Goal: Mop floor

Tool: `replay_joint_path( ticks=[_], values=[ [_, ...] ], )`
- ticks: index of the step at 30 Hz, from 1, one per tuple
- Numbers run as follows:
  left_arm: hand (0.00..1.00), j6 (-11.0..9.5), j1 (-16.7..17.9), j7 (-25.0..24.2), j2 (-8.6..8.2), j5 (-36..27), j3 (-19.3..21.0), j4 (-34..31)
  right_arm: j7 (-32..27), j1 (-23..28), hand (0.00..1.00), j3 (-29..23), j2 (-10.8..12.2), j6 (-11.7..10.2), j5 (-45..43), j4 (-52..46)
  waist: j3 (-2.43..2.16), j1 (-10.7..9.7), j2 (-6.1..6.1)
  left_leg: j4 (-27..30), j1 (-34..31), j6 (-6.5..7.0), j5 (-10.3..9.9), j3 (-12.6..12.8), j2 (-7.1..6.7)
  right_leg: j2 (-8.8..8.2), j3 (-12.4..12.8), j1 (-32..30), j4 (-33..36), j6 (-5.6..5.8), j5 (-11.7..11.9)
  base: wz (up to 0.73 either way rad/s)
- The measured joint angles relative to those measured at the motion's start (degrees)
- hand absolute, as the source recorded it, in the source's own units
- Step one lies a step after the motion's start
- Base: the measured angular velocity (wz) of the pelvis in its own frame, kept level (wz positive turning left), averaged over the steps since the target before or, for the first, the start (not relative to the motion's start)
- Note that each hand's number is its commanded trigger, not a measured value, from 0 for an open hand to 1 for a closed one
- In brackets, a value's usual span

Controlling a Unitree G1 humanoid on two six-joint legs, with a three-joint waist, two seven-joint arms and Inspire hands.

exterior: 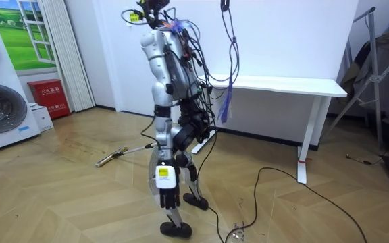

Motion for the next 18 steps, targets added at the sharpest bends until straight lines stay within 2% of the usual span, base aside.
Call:
replay_joint_path(
  ticks=[1,2,3,4,5,6,7,8,9,10,11,12,13,14,15,16,17,18],
  values=[
    [0.0,-0.3,0.1,-0.4,0.39,0.2,-0.1,0.0,0.6,-0.7,1.0,0.5,-0.1,0.1,0.7,0.3,0.15,0.0,-0.7,-0.5,-0.7,0.32,-1.2,0.2,-0.2,-0.25,0.6,0.2,-0.3,0.06,0.0,0.22],
    [0.0,-0.4,0.3,-1.1,0.55,0.7,-0.1,0.0,1.8,-1.9,1.0,2.0,-0.9,1.1,2.9,1.8,-0.14,0.1,-1.45,-4.8,-1.0,0.37,-3.5,0.5,-0.31,-0.79,1.0,1.2,-1.0,0.72,-0.1,0.4],
    [0.0,-0.5,0.7,-2.3,0.51,2.0,0.0,0.0,2.6,-1.2,1.0,3.4,-1.9,1.3,3.9,2.1,-0.25,0.1,-0.76,-14.0,0.5,0.4,-5.0,0.6,-0.25,-0.65,1.2,2.3,-1.6,2.34,-0.7,0.46],
    [0.0,-0.5,0.7,-2.9,0.51,3.1,0.1,-0.1,2.8,-0.3,1.0,4.2,-2.5,1.2,4.2,2.1,-0.48,0.1,-0.22,-20.3,1.7,0.35,-5.4,0.6,-0.3,-0.54,1.3,2.6,-1.5,3.37,-1.2,0.45],
    [0.0,-0.4,1.0,-4.2,0.43,5.1,0.1,-0.1,3.3,1.5,1.0,5.1,-3.8,1.2,4.8,2.0,-1.11,0.0,1.11,-33.7,5.4,0.37,-5.6,0.5,-0.18,-0.25,1.0,3.0,-1.5,4.59,-2.3,0.26],
    [0.0,-0.2,1.1,-4.9,0.44,5.9,0.2,0.0,3.5,2.6,1.0,5.9,-4.2,1.2,5.2,2.0,-1.22,0.0,1.94,-40.9,7.6,0.45,-5.7,0.4,-0.17,-0.23,0.8,3.3,-1.5,4.99,-2.8,0.13],
    [0.0,1.0,1.2,-6.2,0.49,7.1,0.2,0.6,3.8,5.1,1.0,6.6,-4.8,1.0,6.1,2.0,-1.58,-0.1,3.2,-52.4,11.9,0.68,-5.8,0.4,0.07,-0.27,0.7,3.7,-1.4,5.55,-3.6,-0.06],
    [0.0,1.8,1.0,-7.4,0.48,7.4,0.2,1.7,3.8,8.0,1.0,7.0,-5.1,1.0,6.0,2.0,-2.06,-0.4,4.92,-58.3,15.1,2.09,-8.4,1.2,0.39,-0.91,0.3,4.5,-1.4,6.29,-4.5,-0.05],
    [0.0,2.0,0.6,-7.9,0.47,7.3,0.2,2.3,3.8,9.6,1.0,7.0,-5.2,1.1,5.8,2.0,-2.4,-0.7,5.52,-58.6,15.5,4.72,-11.6,2.0,0.13,-1.76,-0.1,4.8,-1.4,7.14,-4.9,0.12],
    [0.0,2.1,-0.6,-8.1,0.44,7.3,0.2,3.4,3.9,12.6,1.0,7.0,-5.0,1.3,5.8,2.9,-2.42,-1.9,6.04,-56.9,15.6,7.1,-14.5,3.0,-1.24,-3.37,0.4,4.5,1.3,7.86,-5.0,0.39],
    [0.0,2.2,-1.8,-7.9,0.17,7.0,0.2,4.5,3.7,15.8,1.0,7.0,-4.7,1.3,5.8,4.1,-2.47,-3.4,6.29,-54.7,16.0,8.41,-16.8,3.7,-3.43,-4.86,2.1,2.2,8.6,8.73,-1.8,0.49],
    [0.0,2.1,-2.1,-7.6,-0.15,7.2,0.2,4.5,3.7,17.7,1.0,7.0,-4.6,1.2,5.8,4.0,-2.55,-4.1,7.03,-53.4,16.5,9.26,-18.4,3.8,-4.09,-5.03,3.5,1.0,12.1,9.19,1.0,0.41],
    [0.0,1.7,-2.6,-6.7,-0.91,7.8,0.2,4.4,3.5,21.5,1.0,7.0,-4.1,1.2,5.8,3.7,-3.33,-4.8,8.41,-51.4,17.4,10.47,-21.3,3.8,-4.45,-4.01,5.9,-1.2,17.5,9.66,7.5,0.06],
    [0.0,1.2,-2.7,-6.1,-1.31,7.9,0.3,4.1,3.0,23.5,1.0,7.0,-2.9,1.2,5.8,3.3,-3.79,-5.2,9.4,-50.3,18.4,11.35,-23.3,3.7,-4.51,-2.45,7.4,-3.2,20.9,9.84,12.6,-0.12],
    [0.0,1.1,-2.9,-5.3,-1.47,7.9,0.2,3.6,2.8,24.0,1.0,7.0,-1.3,1.1,5.8,3.3,-3.57,-6.9,10.01,-50.0,19.6,11.94,-24.7,3.4,-4.96,-1.33,7.8,-5.2,23.4,10.02,13.3,-0.15],
    [0.0,1.2,-3.0,-5.1,-1.55,7.9,0.2,3.0,2.5,24.2,1.0,7.0,-0.5,1.1,6.0,3.2,-3.53,-7.8,10.16,-50.2,20.0,12.22,-25.1,3.1,-5.48,-1.02,7.8,-6.3,24.6,10.08,13.1,0.0],
    [0.0,1.1,-3.5,-4.8,-1.82,8.2,0.2,1.9,1.7,24.6,1.0,6.9,0.9,1.1,6.3,2.9,-3.45,-8.7,10.58,-50.8,20.6,12.65,-25.6,3.0,-5.97,0.03,7.7,-8.7,25.3,10.51,12.6,0.08],
    [0.0,1.0,-3.8,-4.7,-1.96,8.2,0.2,1.6,1.2,24.6,1.0,6.7,1.5,1.1,6.4,2.8,-3.3,-8.9,10.71,-51.2,20.9,12.86,-25.8,3.0,-6.2,0.33,7.7,-9.7,24.6,10.69,12.3,0.0]
  ],
)
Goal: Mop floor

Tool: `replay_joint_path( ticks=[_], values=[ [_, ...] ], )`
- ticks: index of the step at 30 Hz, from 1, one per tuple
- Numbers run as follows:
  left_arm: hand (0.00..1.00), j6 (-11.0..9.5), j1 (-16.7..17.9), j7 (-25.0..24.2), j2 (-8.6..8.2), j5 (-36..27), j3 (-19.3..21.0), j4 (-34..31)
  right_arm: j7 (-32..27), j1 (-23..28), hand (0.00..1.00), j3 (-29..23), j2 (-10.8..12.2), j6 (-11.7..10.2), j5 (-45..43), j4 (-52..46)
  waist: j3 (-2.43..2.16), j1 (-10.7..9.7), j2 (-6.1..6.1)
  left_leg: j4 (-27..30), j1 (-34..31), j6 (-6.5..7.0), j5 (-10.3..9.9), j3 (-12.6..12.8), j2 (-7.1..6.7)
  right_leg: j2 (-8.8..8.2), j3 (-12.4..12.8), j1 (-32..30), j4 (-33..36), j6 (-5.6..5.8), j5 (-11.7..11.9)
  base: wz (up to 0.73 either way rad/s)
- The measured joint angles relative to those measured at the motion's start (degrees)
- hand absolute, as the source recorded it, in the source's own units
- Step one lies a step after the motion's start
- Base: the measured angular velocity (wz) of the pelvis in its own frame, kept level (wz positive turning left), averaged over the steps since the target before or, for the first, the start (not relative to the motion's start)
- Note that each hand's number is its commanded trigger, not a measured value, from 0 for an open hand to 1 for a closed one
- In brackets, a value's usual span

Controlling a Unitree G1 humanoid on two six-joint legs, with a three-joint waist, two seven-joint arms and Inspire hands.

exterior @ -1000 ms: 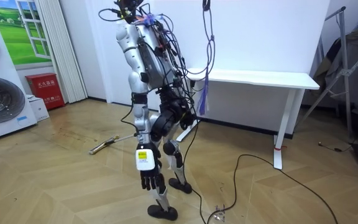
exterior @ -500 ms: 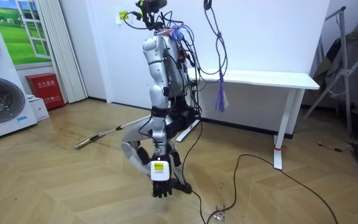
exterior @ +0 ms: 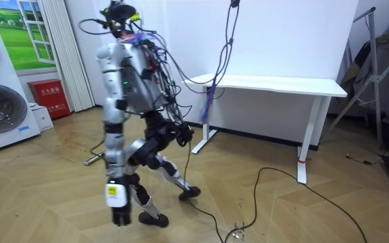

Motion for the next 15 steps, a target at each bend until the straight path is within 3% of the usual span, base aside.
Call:
replay_joint_path(
  ticks=[2,4,5,6,8,10,11,12,13,14,15],
  values=[
    [0.0,-0.4,0.2,0.3,-0.68,-0.2,-0.1,-0.3,-1.5,-0.1,1.0,-0.4,1.5,0.0,2.8,-0.1,0.51,-0.5,0.64,-3.0,1.7,0.32,-0.2,0.1,-0.37,0.04,-0.6,-1.3,-10.7,0.63,-2.4,-0.13],
    [0.0,0.0,1.6,0.5,-0.76,0.1,-0.2,-0.2,-2.3,0.0,1.0,-0.4,2.2,0.0,3.6,-0.1,0.69,-0.3,0.34,-5.6,3.7,0.33,-0.2,0.0,-0.44,0.02,-1.2,-0.7,-22.2,0.7,-3.5,-0.22],
    [0.0,0.7,2.7,0.6,-0.64,0.5,-0.2,-0.2,-2.7,-0.1,1.0,-0.4,2.5,0.1,3.5,-0.1,0.83,0.2,-0.26,-7.0,5.1,0.16,-0.3,0.0,-0.45,0.04,-2.0,0.0,-28.8,0.44,-3.3,-0.22],
    [0.0,1.1,3.6,0.8,-0.53,0.6,0.1,-0.2,-2.8,-0.3,1.0,-0.5,2.4,0.3,3.4,-0.1,1.01,1.1,-1.08,-8.0,6.5,-0.18,-0.4,0.0,-0.45,0.24,-3.3,0.7,-33.8,-1.12,-1.8,-0.21],
    [0.0,1.6,4.7,0.8,-0.38,0.5,0.0,-0.3,-3.0,-2.5,1.0,-1.0,1.5,1.5,2.9,0.4,1.14,2.2,-1.49,-8.1,7.9,-1.17,-1.0,-1.1,-0.19,0.46,-5.9,2.7,-36.0,-1.66,0.0,-0.13],
    [0.0,2.6,4.6,0.9,0.13,-0.3,0.1,-0.9,-2.4,-6.8,1.0,-1.1,-0.5,3.5,2.6,0.6,1.31,4.0,-2.46,-7.1,8.3,-2.13,-1.3,-2.7,-0.16,0.15,-8.5,3.7,-35.7,-2.89,-0.7,-0.17],
    [0.0,2.7,4.5,1.5,0.83,-1.9,0.0,-1.3,-2.1,-10.2,1.0,-1.1,-2.0,4.4,2.1,0.8,1.65,5.0,-3.45,-4.0,7.7,-3.97,-0.9,-2.7,0.05,-0.15,-9.5,4.1,-34.3,-3.99,-2.0,-0.18],
    [0.0,2.6,4.5,1.7,1.39,-3.1,-0.1,-1.5,-2.1,-11.9,1.0,-1.0,-2.6,4.5,1.8,0.8,1.62,5.5,-4.1,-0.9,6.7,-5.5,-0.1,-2.5,0.28,-0.21,-9.6,4.2,-33.8,-4.21,-3.1,-0.17],
    [0.0,2.6,4.6,2.0,2.74,-5.3,-0.4,-1.9,-1.8,-15.9,1.0,-1.0,-3.7,4.5,1.3,0.6,1.58,6.1,-5.37,6.8,3.4,-10.89,3.3,-2.0,1.49,0.01,-9.6,4.3,-31.9,-5.12,-5.0,-0.2],
    [0.0,2.3,4.7,2.2,4.75,-7.7,-1.5,-2.5,-1.3,-19.7,1.0,-1.0,-4.6,4.2,1.3,-0.4,1.75,7.1,-7.37,14.7,-0.5,-13.15,10.7,-0.9,2.67,0.27,-8.6,4.3,-29.7,-5.73,-6.4,-0.22],
    [0.0,1.8,5.4,2.6,6.54,-9.5,-3.0,-3.8,-0.5,-22.8,1.0,-1.0,-5.7,3.8,1.4,-1.8,1.99,7.6,-9.15,21.3,-5.2,-13.38,22.5,-0.6,3.13,-0.01,-7.8,4.5,-28.2,-6.3,-7.6,-0.16]
  ],
)
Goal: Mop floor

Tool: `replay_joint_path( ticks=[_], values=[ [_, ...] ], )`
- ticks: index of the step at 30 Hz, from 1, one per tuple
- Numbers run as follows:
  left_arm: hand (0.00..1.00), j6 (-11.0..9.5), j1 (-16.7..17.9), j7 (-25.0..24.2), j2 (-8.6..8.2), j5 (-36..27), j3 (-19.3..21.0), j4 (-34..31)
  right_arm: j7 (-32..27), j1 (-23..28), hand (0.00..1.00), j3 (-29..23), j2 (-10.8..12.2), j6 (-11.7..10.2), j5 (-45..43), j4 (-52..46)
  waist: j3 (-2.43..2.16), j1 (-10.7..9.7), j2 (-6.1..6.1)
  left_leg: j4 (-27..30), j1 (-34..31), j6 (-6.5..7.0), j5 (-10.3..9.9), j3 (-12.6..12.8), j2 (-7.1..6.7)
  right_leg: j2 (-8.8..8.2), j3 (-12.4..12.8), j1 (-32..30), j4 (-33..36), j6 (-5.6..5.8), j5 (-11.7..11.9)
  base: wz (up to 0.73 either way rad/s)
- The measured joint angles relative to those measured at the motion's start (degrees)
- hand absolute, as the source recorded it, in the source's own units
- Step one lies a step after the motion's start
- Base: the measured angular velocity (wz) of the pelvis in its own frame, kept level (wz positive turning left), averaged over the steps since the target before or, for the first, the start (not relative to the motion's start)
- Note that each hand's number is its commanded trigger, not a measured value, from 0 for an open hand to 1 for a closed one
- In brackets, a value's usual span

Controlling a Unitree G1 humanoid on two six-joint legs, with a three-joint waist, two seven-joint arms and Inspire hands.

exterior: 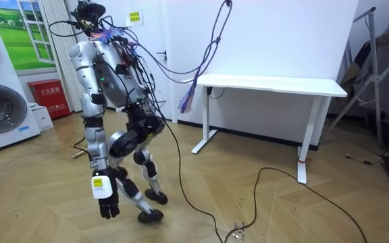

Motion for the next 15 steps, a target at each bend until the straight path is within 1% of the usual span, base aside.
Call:
replay_joint_path(
  ticks=[1,2,3,4,5,6,7,8,9,10,11,12,13,14,15],
  values=[
    [0.0,-0.4,0.4,0.0,0.52,-0.1,-0.6,-0.4,0.6,-1.0,1.0,0.0,-0.7,-0.3,0.3,-1.0,0.2,0.1,-0.67,2.5,-2.5,-0.52,7.2,-0.1,-0.01,-0.07,0.2,0.4,0.4,-0.37,-0.4,-0.11],
    [0.0,-0.5,1.0,0.0,0.92,-0.1,-1.7,-0.7,1.6,-3.1,1.0,0.0,-2.4,-0.8,0.4,-3.4,0.41,1.1,-1.29,8.9,-7.6,0.03,15.3,-0.6,0.32,0.02,0.3,1.4,1.0,-1.04,-1.1,-0.16],
    [0.0,-0.3,1.7,-0.3,0.87,0.0,-2.1,-1.4,2.7,-5.0,1.0,0.0,-3.4,0.3,0.6,-3.9,0.64,2.2,-1.55,17.3,-12.3,0.98,12.2,-0.3,1.73,0.16,0.5,2.5,1.4,-1.34,-2.0,-0.11],
    [0.0,0.0,1.9,-0.6,0.78,0.2,-2.1,-1.9,3.2,-5.3,1.0,0.0,-3.7,0.8,1.0,-3.6,0.85,2.6,-1.66,20.1,-14.3,1.35,9.9,-0.1,2.39,0.1,0.7,3.4,1.3,-1.22,-2.4,0.05],
    [0.0,-0.1,3.0,-1.6,0.59,0.7,-2.3,-2.7,3.6,-4.5,1.0,0.0,-3.6,1.0,2.0,-3.0,1.18,2.9,-1.65,20.4,-16.2,2.06,5.2,0.1,3.75,-0.02,1.5,5.0,0.0,-0.43,-2.9,0.27],
    [0.0,-0.6,3.7,-2.8,0.05,1.0,-2.3,-2.7,3.9,-2.6,1.0,0.3,-3.5,0.6,3.1,-3.2,1.11,2.9,-1.5,12.5,-14.8,2.41,1.9,0.5,4.82,0.07,2.3,7.1,-1.9,0.66,-3.0,0.29],
    [0.0,-0.7,3.8,-3.4,-0.18,1.7,-2.2,-2.5,3.9,-1.3,1.0,0.4,-3.4,0.5,3.3,-3.3,0.91,2.8,-1.15,5.6,-12.9,2.4,1.0,0.5,5.03,0.11,2.4,8.2,-3.1,1.32,-3.0,0.29],
    [0.0,-0.9,3.6,-4.6,-0.53,3.4,-1.7,-2.1,3.9,2.0,1.0,0.6,-3.2,0.0,4.2,-3.4,0.64,2.7,0.33,-10.3,-7.1,2.13,0.0,0.1,4.83,0.05,2.2,10.4,-5.1,2.47,-3.3,0.18],
    [0.0,-1.0,3.7,-5.2,-0.63,4.3,-1.4,-1.8,3.9,4.0,1.0,0.7,-3.0,-0.1,5.1,-3.4,0.34,2.8,1.29,-18.4,-3.8,2.08,-0.1,-0.3,4.83,0.03,2.0,11.4,-5.9,2.9,-3.6,0.11],
    [0.0,-0.9,3.7,-6.2,-0.66,6.3,-1.1,-0.7,4.2,8.1,1.0,1.3,-2.6,-0.2,5.7,-3.5,-0.5,2.5,3.04,-30.0,1.7,2.71,-3.8,-0.9,4.94,-0.33,1.4,12.8,-6.5,3.7,-4.8,0.25],
    [0.0,-0.5,3.0,-7.0,-0.99,8.2,0.1,0.3,4.6,12.8,1.0,1.3,-2.2,-0.3,5.6,-3.2,-1.23,1.6,4.62,-31.4,3.5,4.99,-9.8,-0.4,3.26,-1.59,1.5,13.2,-6.2,5.18,-6.0,0.4],
    [0.0,-0.3,2.3,-7.2,-1.33,8.8,0.7,0.3,4.8,14.7,1.0,1.3,-2.0,-0.3,5.4,-2.6,-1.18,0.9,5.35,-30.9,3.3,6.0,-10.9,-0.1,2.42,-2.07,2.1,13.3,-5.0,6.03,-6.7,0.65],
    [0.0,-0.2,1.3,-7.2,-2.23,10.6,1.7,0.8,4.6,18.2,1.0,1.2,-1.1,-0.5,4.7,-0.3,-1.41,-0.4,5.85,-29.7,3.8,8.88,-13.1,1.0,0.12,-3.49,4.2,11.7,1.0,6.26,-6.5,0.54],
    [0.0,-0.2,1.2,-7.1,-3.25,11.4,2.0,0.8,3.7,21.0,1.0,1.3,0.3,-0.5,4.0,1.2,-1.87,-2.0,6.61,-28.5,5.3,10.5,-15.0,1.7,-1.74,-4.35,6.6,10.2,6.5,7.02,-4.0,0.42],
    [0.0,-0.1,1.2,-7.1,-3.85,11.7,2.0,0.8,3.2,22.2,1.0,1.3,1.0,-0.5,4.0,1.5,-2.25,-2.8,7.18,-28.2,6.2,10.93,-16.0,1.8,-2.25,-4.33,7.8,10.0,8.4,7.35,-2.2,0.07]
  ],
)
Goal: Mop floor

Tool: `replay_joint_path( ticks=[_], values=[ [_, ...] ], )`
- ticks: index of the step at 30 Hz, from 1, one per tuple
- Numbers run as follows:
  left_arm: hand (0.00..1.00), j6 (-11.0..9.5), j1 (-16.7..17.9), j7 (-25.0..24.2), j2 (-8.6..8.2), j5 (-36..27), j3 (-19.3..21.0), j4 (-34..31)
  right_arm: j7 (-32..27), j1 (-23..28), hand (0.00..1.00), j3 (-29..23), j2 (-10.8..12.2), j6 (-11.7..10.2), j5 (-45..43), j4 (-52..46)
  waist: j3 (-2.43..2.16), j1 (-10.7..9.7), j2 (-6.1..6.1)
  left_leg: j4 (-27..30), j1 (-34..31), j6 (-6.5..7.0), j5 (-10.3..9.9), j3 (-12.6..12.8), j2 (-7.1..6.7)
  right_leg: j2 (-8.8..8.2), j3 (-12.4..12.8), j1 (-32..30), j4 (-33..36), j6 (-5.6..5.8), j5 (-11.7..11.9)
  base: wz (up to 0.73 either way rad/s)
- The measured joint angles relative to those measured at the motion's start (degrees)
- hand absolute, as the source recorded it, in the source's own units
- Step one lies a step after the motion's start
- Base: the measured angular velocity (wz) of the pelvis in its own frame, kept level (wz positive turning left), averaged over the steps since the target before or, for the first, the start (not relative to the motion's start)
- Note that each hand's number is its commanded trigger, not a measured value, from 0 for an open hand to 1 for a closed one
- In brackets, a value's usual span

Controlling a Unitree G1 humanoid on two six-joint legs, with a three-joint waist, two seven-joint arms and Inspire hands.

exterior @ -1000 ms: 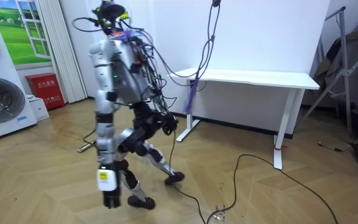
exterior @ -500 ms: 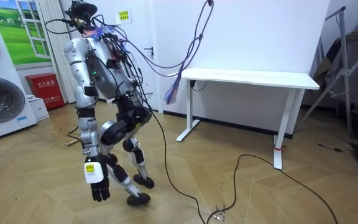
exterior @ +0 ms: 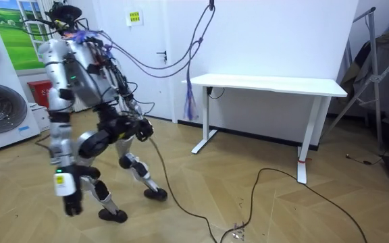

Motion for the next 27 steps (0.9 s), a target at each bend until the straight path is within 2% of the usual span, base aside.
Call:
replay_joint_path(
  ticks=[1,2,3,4,5,6,7,9,10,11,12,13,14,15,16,17,18,19,20,21,22,23,24,25,26,27],
  values=[
    [0.0,0.0,0.0,-0.1,-0.99,0.7,-0.1,-0.2,-0.3,2.1,1.0,0.0,1.5,0.0,0.1,0.0,-0.18,-1.0,0.37,-0.2,2.0,0.53,-1.6,0.5,-0.25,0.4,1.5,-0.5,2.6,0.35,3.8,-0.25],
    [0.0,0.0,-0.4,-0.1,-1.58,1.6,0.0,-1.2,-0.3,3.2,1.0,0.1,3.0,0.0,0.1,0.0,-0.28,-1.9,1.25,-0.6,3.7,0.85,-2.6,-0.1,-0.91,0.52,2.2,-1.2,4.8,0.3,7.1,-0.4],
    [0.0,-0.4,-0.5,0.2,-1.9,2.1,0.4,-2.0,-0.7,3.5,1.0,0.1,4.2,-0.3,0.0,0.0,-0.12,-3.0,1.72,-0.9,4.2,1.02,-3.1,-1.5,-1.68,1.43,2.5,-2.3,5.4,0.24,8.4,-0.38],
    [0.0,-0.6,-0.7,0.5,-1.97,2.0,0.5,-2.5,-0.9,3.5,1.0,0.2,4.8,-0.7,0.0,0.0,-0.09,-3.4,2.1,-1.3,4.4,1.1,-3.2,-2.2,-2.19,2.05,2.7,-3.2,5.5,0.29,8.3,-0.39],
    [0.0,-0.7,-0.9,1.4,-2.44,2.5,0.9,-3.0,-2.1,3.5,1.0,0.4,5.6,-1.3,-0.1,-0.6,0.26,-3.7,2.5,-1.9,4.9,1.13,-3.3,-3.6,-2.67,3.29,2.8,-5.1,5.1,0.18,7.4,-0.39],
    [0.0,-0.7,-0.9,2.0,-2.8,2.5,0.9,-3.0,-2.9,3.5,1.0,0.5,6.0,-1.3,-0.2,-1.1,0.62,-3.8,2.18,-2.7,5.3,1.11,-3.3,-3.9,-2.84,3.78,2.4,-6.0,4.1,0.2,6.5,-0.48],
    [0.0,-0.6,-0.6,2.5,-3.37,2.5,0.7,-3.1,-4.0,3.3,1.0,0.5,6.2,-1.3,-0.7,-1.7,0.75,-3.9,2.69,-3.9,6.4,1.09,-3.3,-4.4,-2.98,3.94,1.1,-6.9,0.2,0.19,5.0,-0.47],
    [0.0,0.2,0.5,2.7,-4.02,2.5,0.6,-3.4,-5.5,2.4,1.0,0.7,6.3,-1.3,-2.0,-1.9,1.11,-3.7,2.74,-5.7,8.4,0.76,-3.4,-6.3,-3.17,4.28,-0.6,-6.9,-12.5,0.05,4.5,-0.44],
    [0.0,0.3,0.8,2.8,-4.0,2.5,0.7,-3.4,-5.6,2.1,1.0,0.5,6.3,-1.2,-2.7,-1.9,1.28,-3.4,2.48,-6.1,9.0,0.55,-3.6,-6.4,-3.17,4.36,-1.0,-6.9,-15.1,-0.36,5.0,-0.31],
    [0.0,0.6,1.5,2.9,-3.92,2.5,1.0,-3.5,-6.0,0.7,1.0,0.0,6.2,-0.7,-3.9,-1.9,1.42,-3.0,1.76,-6.7,10.0,-0.02,-3.9,-7.1,-3.19,4.76,-2.4,-6.7,-19.2,-1.51,6.7,-0.17],
    [0.0,1.1,1.7,3.3,-3.79,2.3,1.0,-3.5,-6.2,-0.8,1.0,-0.8,5.8,0.1,-5.4,-1.7,1.23,-2.6,1.39,-6.8,10.4,-0.69,-4.2,-8.2,-3.13,4.79,-4.1,-5.9,-19.8,-2.67,7.9,-0.11],
    [0.0,1.2,1.8,3.4,-3.62,2.3,1.0,-3.5,-6.2,-2.3,1.0,-1.2,5.6,0.8,-6.3,-1.5,1.26,-2.3,1.09,-6.6,10.6,-1.07,-4.4,-8.8,-2.94,4.8,-5.0,-5.6,-20.1,-3.08,8.1,-0.07],
    [0.0,1.8,1.7,3.5,-2.84,1.2,1.1,-3.7,-6.3,-5.8,1.0,-1.7,4.8,2.4,-7.8,-1.0,1.41,-1.3,0.21,-6.0,10.8,-1.66,-4.7,-9.5,-2.68,4.53,-6.8,-5.1,-19.7,-3.87,7.7,-0.14],
    [0.0,2.0,1.4,3.5,-1.78,0.1,1.1,-3.9,-6.1,-9.8,1.0,-1.8,3.3,3.9,-8.7,-1.0,1.87,-0.3,-1.74,-4.1,10.5,-2.77,-4.7,-9.9,-2.59,3.69,-8.3,-4.8,-18.8,-4.84,6.9,-0.12],
    [0.0,2.0,1.2,3.5,-1.1,-0.7,1.1,-3.9,-5.8,-12.1,1.0,-1.7,2.4,4.2,-9.1,-1.0,1.69,0.1,-2.14,-2.9,10.1,-3.26,-4.5,-9.9,-2.4,3.33,-8.9,-4.8,-18.3,-5.24,6.3,0.0],
    [0.0,2.0,1.0,3.5,0.44,-2.5,1.0,-4.3,-5.4,-17.1,1.0,-1.6,0.4,4.2,-10.3,-1.2,1.95,0.6,-3.73,0.2,8.8,-4.25,-4.3,-9.6,-1.75,3.49,-9.6,-4.8,-17.4,-5.97,5.3,0.12],
    [0.0,1.8,1.1,3.6,2.29,-3.9,0.7,-5.0,-5.0,-22.1,1.0,-1.5,-1.5,3.1,-10.5,-1.3,2.2,0.8,-4.68,4.4,7.0,-5.85,-3.4,-8.4,-0.58,3.6,-10.3,-4.8,-15.9,-6.8,3.7,0.19],
    [0.0,1.9,1.4,3.7,3.04,-3.9,0.4,-5.7,-4.9,-23.6,1.0,-1.3,-2.6,2.4,-10.4,-1.3,2.29,0.8,-5.06,6.7,6.0,-6.62,-2.9,-7.9,0.11,3.71,-11.0,-4.7,-15.2,-7.12,3.0,0.31],
    [0.0,2.0,1.9,4.1,4.29,-3.9,-0.5,-6.8,-4.7,-26.5,1.0,-0.5,-4.4,0.7,-10.4,-1.8,2.15,1.4,-5.69,11.3,4.1,-8.04,-2.0,-7.0,1.71,4.26,-11.8,-4.5,-13.9,-7.3,1.8,0.29],
    [0.0,2.3,2.7,4.8,5.16,-3.9,-1.8,-8.3,-4.7,-28.8,1.0,0.6,-5.8,0.3,-10.3,-2.9,2.2,3.0,-6.67,15.5,2.1,-8.56,-0.1,-5.4,3.41,4.81,-11.9,-4.4,-12.3,-7.58,0.2,0.22],
    [0.0,2.4,3.0,4.9,5.19,-3.9,-2.2,-8.7,-4.6,-29.3,1.0,1.1,-6.4,0.2,-9.9,-3.2,2.21,3.6,-6.79,17.7,1.2,-8.52,1.1,-4.9,4.25,5.28,-11.9,-4.1,-11.9,-7.67,-0.4,0.16],
    [0.0,3.1,4.1,4.9,4.98,-3.8,-2.5,-10.0,-4.4,-30.4,1.0,1.1,-6.7,0.4,-8.3,-3.2,2.22,4.5,-6.9,20.3,0.1,-8.25,4.0,-4.2,5.24,5.65,-11.9,-3.1,-11.9,-7.98,-1.2,0.24],
    [0.0,3.2,5.0,4.6,4.52,-3.7,-2.5,-10.3,-4.1,-30.0,1.0,1.0,-6.6,0.6,-7.1,-2.4,2.49,5.3,-7.25,21.4,-0.7,-7.86,5.8,-3.6,5.33,5.9,-10.6,-1.8,-12.2,-8.4,-1.8,0.36],
    [0.0,3.2,5.3,4.4,4.4,-3.6,-2.5,-10.3,-3.9,-29.4,1.0,1.0,-6.6,0.6,-6.8,-2.1,2.48,5.5,-7.54,19.7,-0.8,-7.68,4.6,-3.7,4.81,6.0,-9.5,-1.4,-12.2,-8.27,-2.1,0.64],
    [0.0,3.3,5.3,3.8,4.18,-2.7,-2.5,-10.4,-3.9,-27.7,1.0,0.3,-6.7,0.4,-5.7,-2.6,2.51,5.1,-7.25,12.5,-1.3,-7.32,1.7,-3.4,4.08,6.41,-8.3,-0.8,-12.9,-8.01,-2.4,0.71],
    [0.0,3.3,5.2,3.3,4.18,-2.3,-2.5,-10.5,-3.9,-26.5,1.0,-0.3,-6.7,0.2,-5.3,-2.8,2.47,5.1,-7.04,8.0,-1.7,-7.32,1.5,-3.6,3.88,6.53,-7.7,-0.5,-13.5,-7.87,-2.6,0.87]
  ],
)
